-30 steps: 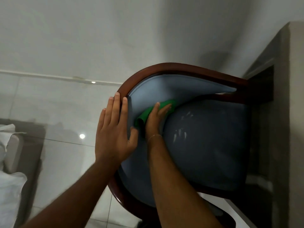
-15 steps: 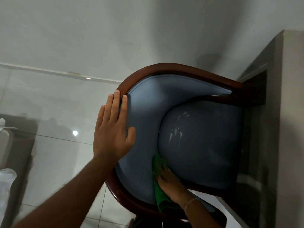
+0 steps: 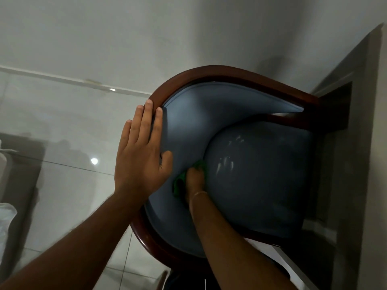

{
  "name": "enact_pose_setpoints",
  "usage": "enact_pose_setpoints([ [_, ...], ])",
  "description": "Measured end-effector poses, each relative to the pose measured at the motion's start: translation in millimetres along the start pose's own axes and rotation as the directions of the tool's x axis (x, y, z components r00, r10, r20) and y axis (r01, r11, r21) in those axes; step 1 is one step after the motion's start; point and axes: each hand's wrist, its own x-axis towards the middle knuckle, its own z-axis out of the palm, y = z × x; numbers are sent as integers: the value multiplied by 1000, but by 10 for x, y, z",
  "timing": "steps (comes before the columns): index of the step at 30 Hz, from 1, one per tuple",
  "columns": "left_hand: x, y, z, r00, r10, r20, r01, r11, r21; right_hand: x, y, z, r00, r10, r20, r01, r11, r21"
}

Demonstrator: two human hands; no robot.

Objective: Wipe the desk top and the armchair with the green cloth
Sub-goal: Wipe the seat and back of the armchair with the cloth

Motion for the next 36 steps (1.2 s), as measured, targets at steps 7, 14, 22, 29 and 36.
enact_pose_setpoints([
  [7,-4,4,6,1000,-3,8,3,1000,15,220,-277,4,992,-110,58,112,993,-36],
  [14,-5,7,7,1000,4,8,-4,1000,24,106,235,-454,968,-99,229,174,926,-335],
  [22,13,40,-18,1000,1,14,-2,999,36,-189,578,-1066,948,-5,317,153,882,-445],
  [29,3,40,-23,1000,1,18,-1,1000,18,-340,-51,-190,981,-131,141,158,966,-207],
  [36,17,54,-56,1000,8,9,-8,1000,7,27,-1184,463,916,-326,-235,370,912,178],
])
